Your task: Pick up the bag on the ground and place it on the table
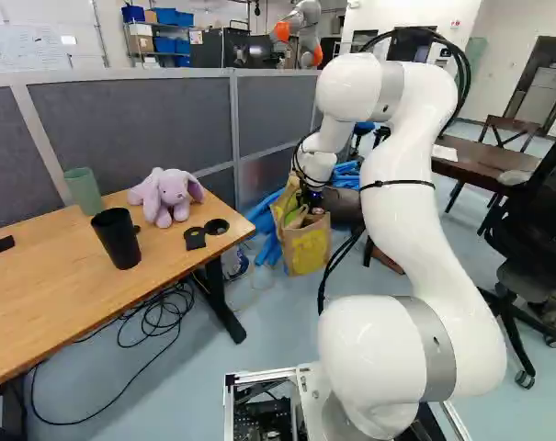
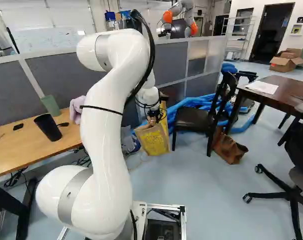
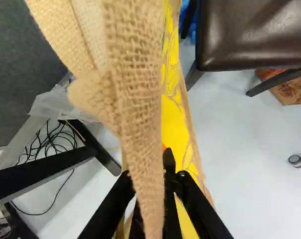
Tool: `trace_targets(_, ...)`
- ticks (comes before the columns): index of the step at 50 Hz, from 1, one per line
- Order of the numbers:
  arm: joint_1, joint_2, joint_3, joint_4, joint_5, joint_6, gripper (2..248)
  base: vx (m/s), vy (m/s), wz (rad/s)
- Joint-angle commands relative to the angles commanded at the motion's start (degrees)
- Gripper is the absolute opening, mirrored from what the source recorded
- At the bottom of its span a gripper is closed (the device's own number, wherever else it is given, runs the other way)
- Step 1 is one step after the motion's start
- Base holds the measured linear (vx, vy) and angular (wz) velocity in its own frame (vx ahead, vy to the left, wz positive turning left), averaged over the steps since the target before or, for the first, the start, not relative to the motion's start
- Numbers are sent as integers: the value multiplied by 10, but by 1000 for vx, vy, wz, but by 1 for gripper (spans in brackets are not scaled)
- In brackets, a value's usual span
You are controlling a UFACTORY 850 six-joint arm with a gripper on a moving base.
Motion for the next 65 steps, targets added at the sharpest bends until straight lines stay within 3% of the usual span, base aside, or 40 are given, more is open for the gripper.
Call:
trace_targets(38, -10, 45, -3, 39, -90, 0, 21, 0, 0, 0)
trace_targets(65, -17, 92, 16, 41, -95, 0, 21, 0, 0, 0)
